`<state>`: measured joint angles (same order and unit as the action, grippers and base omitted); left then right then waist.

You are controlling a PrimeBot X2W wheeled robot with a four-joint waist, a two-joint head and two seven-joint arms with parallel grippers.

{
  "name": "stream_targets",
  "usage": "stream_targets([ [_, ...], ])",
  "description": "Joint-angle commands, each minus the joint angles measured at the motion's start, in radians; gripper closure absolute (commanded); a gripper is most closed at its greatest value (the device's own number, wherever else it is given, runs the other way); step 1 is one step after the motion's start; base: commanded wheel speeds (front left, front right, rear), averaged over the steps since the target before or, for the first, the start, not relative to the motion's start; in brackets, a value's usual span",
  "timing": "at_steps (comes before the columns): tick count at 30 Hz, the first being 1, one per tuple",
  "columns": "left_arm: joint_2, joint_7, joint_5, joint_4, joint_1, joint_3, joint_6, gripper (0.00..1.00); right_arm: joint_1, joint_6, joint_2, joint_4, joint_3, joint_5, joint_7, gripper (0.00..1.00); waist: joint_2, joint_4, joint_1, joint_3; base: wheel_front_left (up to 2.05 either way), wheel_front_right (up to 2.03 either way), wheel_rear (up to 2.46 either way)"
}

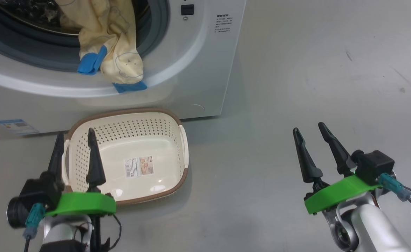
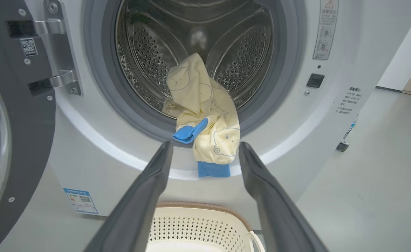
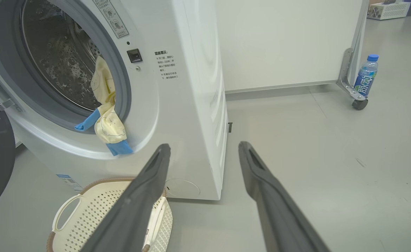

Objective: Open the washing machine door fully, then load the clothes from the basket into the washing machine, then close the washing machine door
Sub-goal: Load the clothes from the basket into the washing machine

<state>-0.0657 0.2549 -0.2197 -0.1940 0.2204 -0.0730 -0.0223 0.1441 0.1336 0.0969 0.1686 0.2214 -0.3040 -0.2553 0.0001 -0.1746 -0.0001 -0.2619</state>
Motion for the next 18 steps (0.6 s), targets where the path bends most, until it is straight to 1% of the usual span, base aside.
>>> stream_targets([
  [1,-0.008,0.007,0.012,0.048,-0.010,0.043,0.002,0.00,-0.001,-0.003,0.019,-0.034,0.011,0.010,-0.006,0.00,-0.0001,0.003,0.0001,0.003,0.00,0.00,0.00],
  [5,0.004,0.007,0.022,0.100,-0.074,0.068,0.005,0.00,-0.014,-0.003,0.022,-0.034,0.005,0.012,-0.006,0.00,-0.0001,0.011,0.0001,0.017,0.00,0.00,0.00],
  [12,0.014,0.007,0.015,0.170,-0.171,0.112,-0.004,0.00,-0.032,-0.003,0.022,-0.034,-0.006,0.012,-0.006,0.00,-0.0001,0.013,0.0001,0.038,0.00,0.00,0.00],
  [18,0.015,0.007,-0.009,0.203,-0.228,0.107,-0.017,0.00,-0.057,-0.003,0.020,-0.033,-0.022,0.012,-0.006,0.00,-0.0001,0.016,0.0001,0.052,0.00,0.00,0.00],
])
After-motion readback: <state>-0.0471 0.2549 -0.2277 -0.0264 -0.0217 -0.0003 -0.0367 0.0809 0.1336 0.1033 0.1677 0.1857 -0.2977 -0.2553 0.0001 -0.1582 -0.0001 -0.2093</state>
